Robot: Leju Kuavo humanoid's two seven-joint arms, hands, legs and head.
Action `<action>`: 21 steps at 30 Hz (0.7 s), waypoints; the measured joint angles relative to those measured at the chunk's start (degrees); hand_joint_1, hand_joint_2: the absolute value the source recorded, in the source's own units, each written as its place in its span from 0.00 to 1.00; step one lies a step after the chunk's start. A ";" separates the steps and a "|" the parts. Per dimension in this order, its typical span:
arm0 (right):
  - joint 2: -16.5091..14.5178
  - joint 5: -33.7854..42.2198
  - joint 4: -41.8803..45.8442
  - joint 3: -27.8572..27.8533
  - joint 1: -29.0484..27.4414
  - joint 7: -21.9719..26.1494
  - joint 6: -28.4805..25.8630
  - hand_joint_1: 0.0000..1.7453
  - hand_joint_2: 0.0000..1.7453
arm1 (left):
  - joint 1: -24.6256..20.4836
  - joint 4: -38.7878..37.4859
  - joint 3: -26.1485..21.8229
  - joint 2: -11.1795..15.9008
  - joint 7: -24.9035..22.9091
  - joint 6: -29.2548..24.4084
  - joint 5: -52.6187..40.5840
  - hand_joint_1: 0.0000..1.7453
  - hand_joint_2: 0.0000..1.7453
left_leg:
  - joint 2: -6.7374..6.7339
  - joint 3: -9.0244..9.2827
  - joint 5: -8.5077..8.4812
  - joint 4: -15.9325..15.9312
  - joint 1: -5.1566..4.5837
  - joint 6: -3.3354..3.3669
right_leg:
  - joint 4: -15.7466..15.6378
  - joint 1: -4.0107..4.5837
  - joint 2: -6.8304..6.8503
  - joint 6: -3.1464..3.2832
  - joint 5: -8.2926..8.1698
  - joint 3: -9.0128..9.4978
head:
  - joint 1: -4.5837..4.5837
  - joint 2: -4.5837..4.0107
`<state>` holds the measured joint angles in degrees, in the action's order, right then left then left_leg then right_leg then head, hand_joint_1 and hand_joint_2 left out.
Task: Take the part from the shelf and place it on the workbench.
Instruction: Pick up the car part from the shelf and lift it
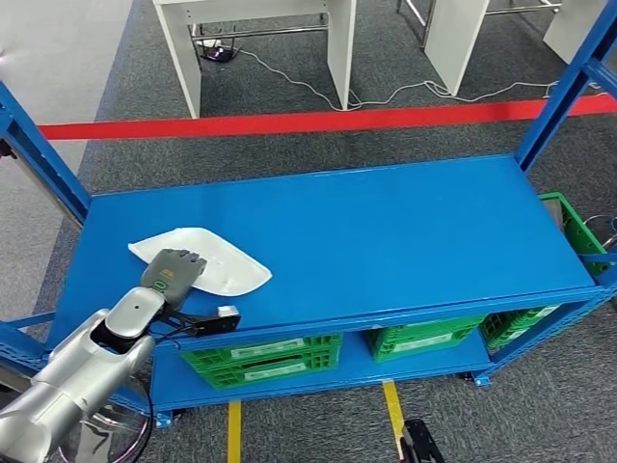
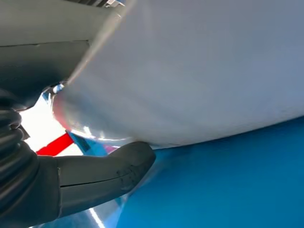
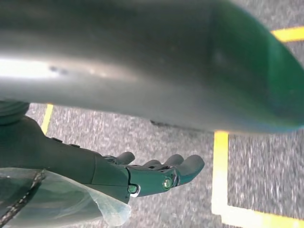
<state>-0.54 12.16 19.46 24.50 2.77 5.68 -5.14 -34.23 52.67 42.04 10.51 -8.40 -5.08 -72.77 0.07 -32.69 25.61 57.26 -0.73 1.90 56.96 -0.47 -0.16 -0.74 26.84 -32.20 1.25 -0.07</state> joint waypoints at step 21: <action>0.32 -0.38 0.60 -0.97 -0.11 0.01 -0.84 0.00 0.00 | 0.53 -0.21 -2.08 -0.75 1.13 -0.23 -0.29 1.00 1.00 | 0.00 -5.61 6.99 12.76 0.61 -2.35 | 0.50 -0.62 0.29 1.08 0.06 -0.48 | 0.00 0.00</action>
<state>-0.22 11.78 20.06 23.53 2.66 5.68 -5.97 -33.70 52.46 39.97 9.76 -7.27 -5.31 -73.06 0.07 -38.30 32.60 70.02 -0.12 -0.44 57.46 -1.09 0.14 0.34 26.91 -32.68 1.26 -0.07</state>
